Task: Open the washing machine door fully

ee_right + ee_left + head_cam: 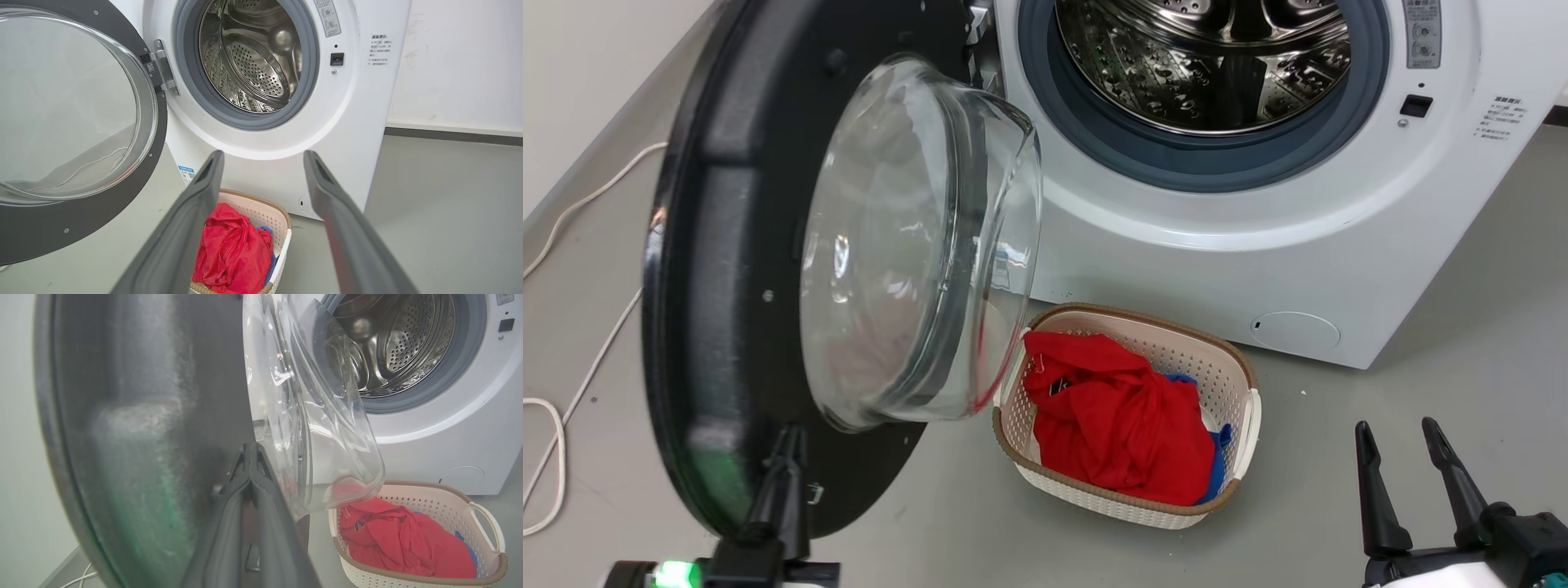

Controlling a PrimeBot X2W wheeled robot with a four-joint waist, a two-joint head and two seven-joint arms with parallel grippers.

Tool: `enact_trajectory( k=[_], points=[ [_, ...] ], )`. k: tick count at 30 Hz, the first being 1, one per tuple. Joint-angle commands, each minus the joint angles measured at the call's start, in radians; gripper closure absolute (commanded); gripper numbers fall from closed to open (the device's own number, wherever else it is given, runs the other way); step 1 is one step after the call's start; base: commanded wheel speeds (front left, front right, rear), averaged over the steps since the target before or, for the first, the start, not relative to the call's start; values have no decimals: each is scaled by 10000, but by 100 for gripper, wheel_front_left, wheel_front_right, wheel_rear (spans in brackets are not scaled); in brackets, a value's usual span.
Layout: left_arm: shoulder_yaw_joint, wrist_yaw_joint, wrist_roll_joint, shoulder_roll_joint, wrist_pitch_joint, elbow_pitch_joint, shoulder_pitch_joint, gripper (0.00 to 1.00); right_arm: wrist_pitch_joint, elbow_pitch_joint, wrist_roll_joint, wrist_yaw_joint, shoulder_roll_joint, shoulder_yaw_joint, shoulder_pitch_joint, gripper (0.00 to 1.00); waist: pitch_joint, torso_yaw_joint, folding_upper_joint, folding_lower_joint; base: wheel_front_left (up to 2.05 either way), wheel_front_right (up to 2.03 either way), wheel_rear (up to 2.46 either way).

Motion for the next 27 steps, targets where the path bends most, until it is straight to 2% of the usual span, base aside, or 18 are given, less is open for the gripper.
enact_trajectory(
  k=[1, 15, 27],
  points=[
    [314, -63, -44, 140, 25, 85, 93, 100, -22, -28, -105, -1, 14, -25, -18, 0, 45, 18, 0, 0, 0, 0, 0],
    [2494, -539, -375, 47, 25, 785, -497, 100, -22, -212, -298, -1, 14, -192, -304, 0, 682, -60, 0, 0, 0, 0, 0],
    [4269, -1171, -538, 188, 25, 1637, -1501, 100, -22, -371, -591, -2, 14, -323, -549, 0, 1240, -41, 0, 0, 0, 0, 0]
  ],
)
